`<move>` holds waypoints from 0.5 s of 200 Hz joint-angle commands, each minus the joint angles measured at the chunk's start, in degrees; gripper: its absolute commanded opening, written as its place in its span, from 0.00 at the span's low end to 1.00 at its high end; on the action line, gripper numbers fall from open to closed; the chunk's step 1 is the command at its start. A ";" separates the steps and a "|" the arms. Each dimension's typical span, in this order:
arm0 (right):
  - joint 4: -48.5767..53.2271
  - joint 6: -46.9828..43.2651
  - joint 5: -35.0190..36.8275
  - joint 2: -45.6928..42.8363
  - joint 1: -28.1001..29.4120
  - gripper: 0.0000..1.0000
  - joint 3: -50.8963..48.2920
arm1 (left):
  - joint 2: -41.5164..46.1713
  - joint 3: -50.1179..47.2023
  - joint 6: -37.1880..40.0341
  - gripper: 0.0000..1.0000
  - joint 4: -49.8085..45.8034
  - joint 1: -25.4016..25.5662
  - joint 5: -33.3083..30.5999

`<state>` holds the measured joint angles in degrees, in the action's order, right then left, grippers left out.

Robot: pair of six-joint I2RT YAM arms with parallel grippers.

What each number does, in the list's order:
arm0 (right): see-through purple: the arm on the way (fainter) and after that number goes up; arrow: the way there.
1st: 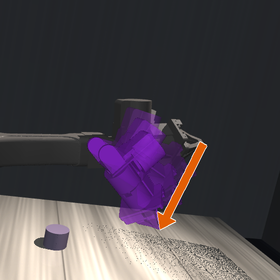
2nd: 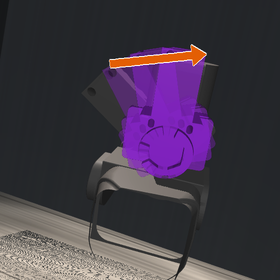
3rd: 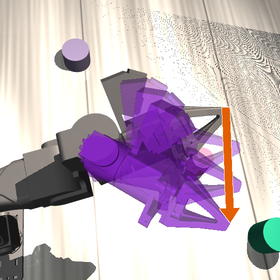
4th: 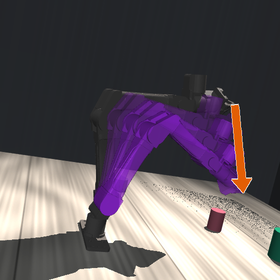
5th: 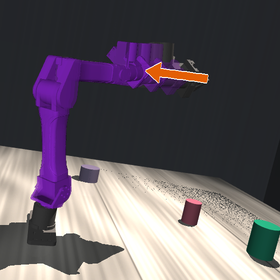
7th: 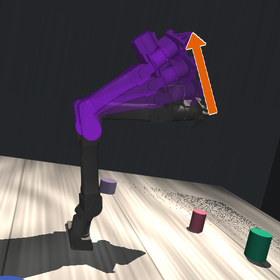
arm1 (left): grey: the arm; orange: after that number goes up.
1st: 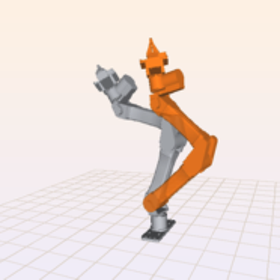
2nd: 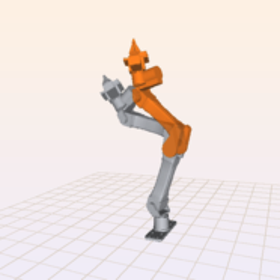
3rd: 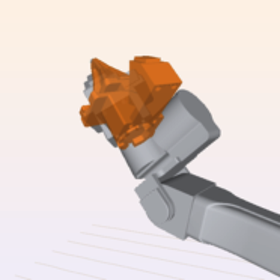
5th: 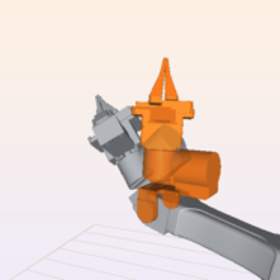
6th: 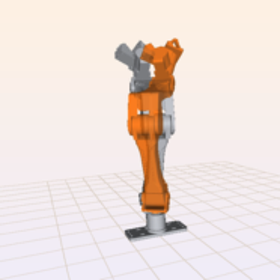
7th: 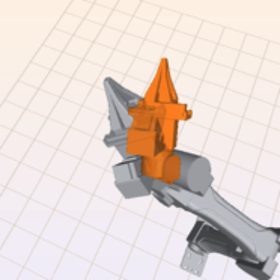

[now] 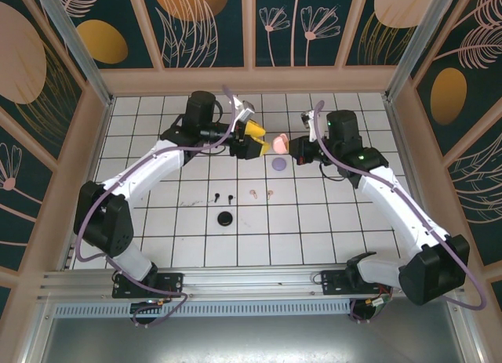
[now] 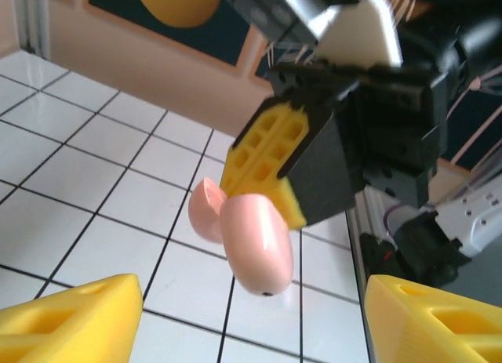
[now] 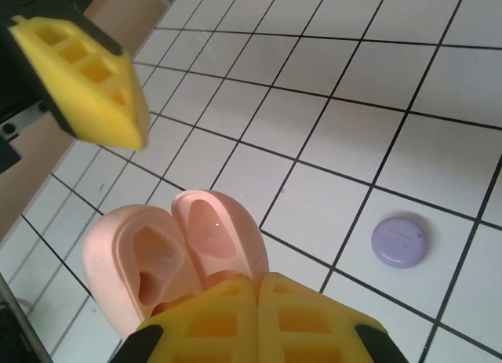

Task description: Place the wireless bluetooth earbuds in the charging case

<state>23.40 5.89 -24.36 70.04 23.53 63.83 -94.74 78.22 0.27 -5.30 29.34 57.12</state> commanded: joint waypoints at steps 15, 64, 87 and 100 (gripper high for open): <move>7.91 -6.30 3.62 1.43 2.77 0.00 5.84 | -3.12 5.03 14.18 0.73 -20.42 0.01 4.49; 9.82 -7.52 6.83 5.38 7.14 0.00 9.17 | -4.78 7.78 19.06 0.72 -27.71 0.01 5.98; 10.21 -7.65 7.90 6.98 8.91 0.00 10.14 | -4.67 7.73 20.47 0.72 -29.24 0.01 6.01; 10.33 -7.65 8.34 7.56 9.79 0.00 10.58 | -4.67 7.55 20.78 0.72 -29.47 0.01 5.98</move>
<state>31.97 -0.25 -18.00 76.82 31.51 71.68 -99.07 84.14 17.30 -30.94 29.36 61.19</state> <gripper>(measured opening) 0.051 0.719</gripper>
